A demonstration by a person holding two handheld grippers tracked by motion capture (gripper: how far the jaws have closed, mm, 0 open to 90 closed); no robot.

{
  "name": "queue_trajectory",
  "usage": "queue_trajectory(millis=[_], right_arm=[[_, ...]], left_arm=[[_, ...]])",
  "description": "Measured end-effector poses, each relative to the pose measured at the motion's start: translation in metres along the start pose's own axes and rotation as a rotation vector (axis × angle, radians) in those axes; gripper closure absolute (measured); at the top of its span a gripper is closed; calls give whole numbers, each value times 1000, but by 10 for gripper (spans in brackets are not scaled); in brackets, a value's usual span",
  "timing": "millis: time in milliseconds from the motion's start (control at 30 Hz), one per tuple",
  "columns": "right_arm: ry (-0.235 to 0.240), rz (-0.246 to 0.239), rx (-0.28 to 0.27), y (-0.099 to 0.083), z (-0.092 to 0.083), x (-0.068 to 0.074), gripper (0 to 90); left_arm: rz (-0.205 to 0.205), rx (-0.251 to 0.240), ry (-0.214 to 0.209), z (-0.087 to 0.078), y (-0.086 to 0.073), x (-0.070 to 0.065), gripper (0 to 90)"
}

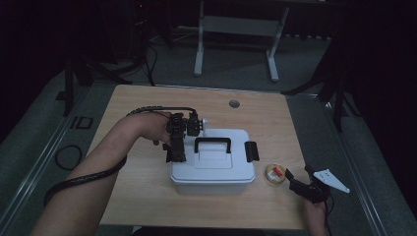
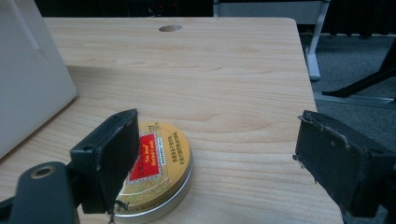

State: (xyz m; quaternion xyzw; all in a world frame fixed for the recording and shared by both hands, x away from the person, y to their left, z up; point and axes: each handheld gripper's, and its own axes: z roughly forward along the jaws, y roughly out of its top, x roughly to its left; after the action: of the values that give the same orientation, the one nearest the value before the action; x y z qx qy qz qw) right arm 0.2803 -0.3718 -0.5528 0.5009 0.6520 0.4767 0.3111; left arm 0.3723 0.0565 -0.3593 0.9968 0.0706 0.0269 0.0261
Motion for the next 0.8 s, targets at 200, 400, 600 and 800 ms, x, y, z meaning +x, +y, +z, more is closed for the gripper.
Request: queue_trajectory(millis=[200, 400, 600, 800], right_arm=[[0, -5, 2, 0, 0, 0, 135], [0, -2, 2, 0, 0, 0, 135], [0, 0, 1, 0, 0, 0, 135], [2, -6, 3, 0, 0, 0, 135]], left_arm=[[-58, -14, -46, -2, 6, 7, 50], [-52, 15, -58, 4, 14, 11, 46], [-31, 19, -27, 6, 23, 12, 133], [9, 7, -39, 4, 33, 15, 268]])
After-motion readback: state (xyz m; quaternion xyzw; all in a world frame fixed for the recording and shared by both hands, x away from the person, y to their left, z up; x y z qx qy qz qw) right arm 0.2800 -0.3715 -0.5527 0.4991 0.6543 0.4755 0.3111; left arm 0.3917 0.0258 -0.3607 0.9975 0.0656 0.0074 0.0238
